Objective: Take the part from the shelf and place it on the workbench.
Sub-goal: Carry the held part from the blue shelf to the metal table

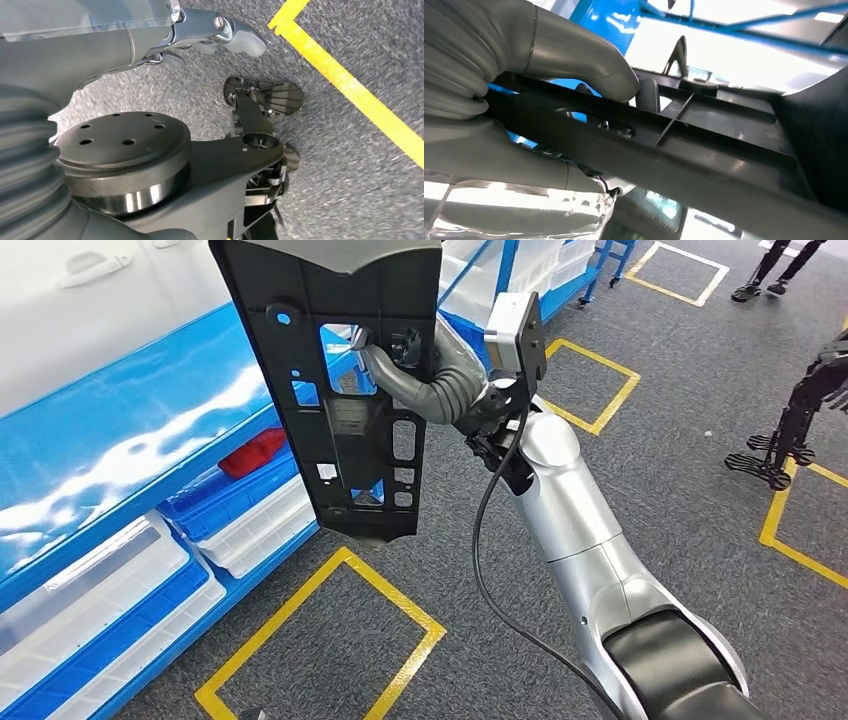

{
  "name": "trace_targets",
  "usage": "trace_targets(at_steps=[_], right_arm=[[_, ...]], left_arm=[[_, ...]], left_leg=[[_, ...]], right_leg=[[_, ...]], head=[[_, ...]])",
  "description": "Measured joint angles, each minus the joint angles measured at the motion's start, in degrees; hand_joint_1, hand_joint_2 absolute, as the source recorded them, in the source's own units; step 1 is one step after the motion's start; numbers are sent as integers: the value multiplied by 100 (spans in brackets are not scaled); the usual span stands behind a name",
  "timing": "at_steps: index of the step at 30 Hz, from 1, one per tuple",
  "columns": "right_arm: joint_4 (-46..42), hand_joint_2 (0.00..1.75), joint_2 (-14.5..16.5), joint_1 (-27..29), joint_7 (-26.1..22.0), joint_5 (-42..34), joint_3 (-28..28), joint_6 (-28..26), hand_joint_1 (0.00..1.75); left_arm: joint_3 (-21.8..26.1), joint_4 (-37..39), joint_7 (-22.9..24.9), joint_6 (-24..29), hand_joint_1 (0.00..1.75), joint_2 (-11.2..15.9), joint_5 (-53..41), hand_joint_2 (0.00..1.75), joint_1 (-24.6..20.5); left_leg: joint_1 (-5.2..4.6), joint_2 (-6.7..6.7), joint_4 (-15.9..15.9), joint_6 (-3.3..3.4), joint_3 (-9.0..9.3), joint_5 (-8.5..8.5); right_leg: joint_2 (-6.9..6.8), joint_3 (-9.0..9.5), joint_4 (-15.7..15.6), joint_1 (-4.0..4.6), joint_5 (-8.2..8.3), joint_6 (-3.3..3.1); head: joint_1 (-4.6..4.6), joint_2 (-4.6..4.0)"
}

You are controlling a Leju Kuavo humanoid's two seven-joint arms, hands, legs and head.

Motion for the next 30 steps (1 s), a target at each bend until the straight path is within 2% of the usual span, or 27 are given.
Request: trace_targets(at_steps=[1, 2, 3, 5, 6, 7, 8, 10, 11, 12, 14, 15, 16, 17, 18, 19, 21, 22, 23, 24, 25, 27, 28, 29, 30], right_arm=[[11, 175, -3, 6, 0, 0, 1, 0, 175], [20, 175, -5, 8, 0, 0, 1, 0, 175], [25, 175, -6, 5, 0, 0, 1, 0, 175], [26, 175, -4, -14, 0, -1, 1, 0, 175], [26, 175, -2, -26, 0, -1, 1, -1, 175], [26, 175, -1, -33, 0, -1, 1, -2, 175], [26, 175, 0, -38, 0, -2, 1, -3, 175], [22, 175, -2, -40, -1, -1, -2, -5, 175], [20, 175, -1, -44, -2, -2, -3, -8, 175], [18, 175, 4, -49, -3, -2, -4, -11, 175], [17, 175, 17, -46, -3, -4, 0, -17, 175], [17, 175, 21, -33, -3, -4, 3, -19, 175], [17, 175, 22, -17, -2, -4, 6, -20, 175], [17, 175, 22, -4, -1, -4, 8, -22, 175], [17, 175, 22, 4, -1, -4, 8, -23, 175], [17, 175, 22, 5, 0, -4, 8, -24, 175], [17, 175, 25, 2, -2, -5, 9, -23, 175], [17, 175, 27, 5, -5, -6, 9, -23, 175], [17, 175, 28, 9, -8, -7, 8, -22, 175], [17, 175, 26, 14, -10, -8, 4, -22, 175], [17, 175, 19, 18, -14, -9, -4, -22, 175], [16, 175, 3, 10, -25, -10, -18, -25, 175], [16, 175, -1, 9, -33, -11, -21, -26, 175], [17, 175, -4, 11, -39, -12, -21, -26, 175], [17, 175, -6, 22, -45, -13, -20, -26, 175]], left_arm=[[1, 0, 0, 1, 0, 2, 0, 175, 1], [1, 0, -1, 1, 0, 2, 0, 175, -1], [0, 0, -1, 1, 0, 2, 0, 175, -6], [-1, 0, -2, 1, 0, 0, 0, 175, -17], [-1, 0, -2, 1, 0, -1, 0, 175, -19], [-1, 0, -2, 1, 0, -1, 0, 175, -21], [0, 0, -1, 1, 0, -2, 1, 175, -21], [0, 0, 1, 1, 0, -3, 4, 175, -26], [-1, 0, 1, 1, 0, -3, 8, 175, -29], [-1, 0, 3, 0, 0, -4, 11, 175, -29], [1, 0, 9, 0, 0, -4, 17, 175, -15], [1, 0, 13, 0, 0, -4, 17, 175, -6], [1, 0, 16, 1, 0, -4, 17, 175, 0], [1, 0, 17, 1, 0, -3, 17, 175, 3], [1, 0, 18, 1, 0, -2, 17, 175, 2], [1, 0, 18, 1, 0, -1, 17, 175, -2], [1, 0, 16, 1, 0, 1, 17, 175, -4], [1, 0, 15, 1, 0, 2, 17, 175, -6], [1, 0, 14, 1, 0, 2, 17, 175, -8], [2, 0, 13, 2, 0, 2, 18, 175, -14], [2, -1, 12, 3, 0, 0, 19, 175, -22], [2, -1, 9, 5, 0, -5, 20, 175, -31], [1, -1, 8, 5, 0, -6, 20, 175, -31], [1, -1, 8, 5, 0, -6, 19, 175, -27], [2, -1, 10, 7, 0, -5, 19, 175, -21]], left_leg=[[-6, 77, 3, 3, 2, -6], [-10, 151, 6, 0, 6, -15], [-13, 218, 10, -8, 17, -27], [-32, 327, 16, -40, 49, -60], [-46, 373, 16, -64, 64, -76], [-60, 420, 14, -91, 77, -88], [-71, 474, 5, -121, 88, -95], [-62, 537, 5, -184, 114, -134], [-52, 459, 86, -209, 90, -210], [-41, 324, 285, -230, 10, -344], [-31, 25, 1011, -253, -326, -709], [-30, -36, 1395, -263, -518, -845], [-29, -59, 1626, -269, -649, -877], [-24, -67, 1642, -273, -682, -794], [-16, -83, 1418, -274, -602, -603], [1, -156, 1017, -276, -435, -357], [36, -402, 320, -265, -128, -74], [44, -492, 150, -249, -54, -38], [35, -514, 111, -223, -36, -62], [31, -463, 97, -186, -33, -51], [30, -400, 76, -145, -28, -33], [32, -263, 20, -56, -6, 2], [22, -189, 4, -24, 2, 8], [7, -118, -2, -3, 5, 5], [-7, -43, 0, 7, 5, 0]], right_leg=[[-17, -75, 151, -8, -11, 4], [-36, -35, 77, -11, 76, 0], [-81, 133, -239, -7, 247, -14], [-349, 588, -1074, 44, 553, -85], [-457, 738, -1358, 78, 627, -130], [-523, 800, -1493, 111, 639, -170], [-493, 797, -1514, 135, 631, -203], [-343, 814, -1569, 119, 664, -257], [-274, 834, -1605, 104, 684, -288], [-208, 855, -1641, 84, 703, -317], [-68, 865, -1659, 74, 714, -349], [13, 863, -1653, 75, 714, -356], [101, 862, -1643, 76, 713, -357], [189, 861, -1630, 74, 711, -355], [276, 862, -1612, 67, 706, -347], [359, 860, -1588, 58, 695, -331], [508, 822, -1523, 52, 675, -274], [574, 790, -1502, 46, 677, -240], [636, 759, -1496, 40, 690, -205], [697, 736, -1505, 29, 709, -168], [675, 722, -1501, 27, 711, -139], [395, 602, -1270, 45, 562, -93], [201, 457, -961, 48, 396, -79], [68, 259, -555, 46, 202, -64], [14, 57, -143, 34, 41, -52]], head=[[2, 0], [2, 0], [3, -1], [2, -1], [0, -2], [-2, -1], [-4, -2], [-9, -1], [-14, -1], [-27, -1], [-53, -1], [-64, -2], [-67, -1], [-66, -2], [-67, -2], [-67, -2], [-65, -2], [-64, -2], [-65, -1], [-63, -1], [-65, -1], [-17, -1], [6, -1], [33, -2], [34, -1]])
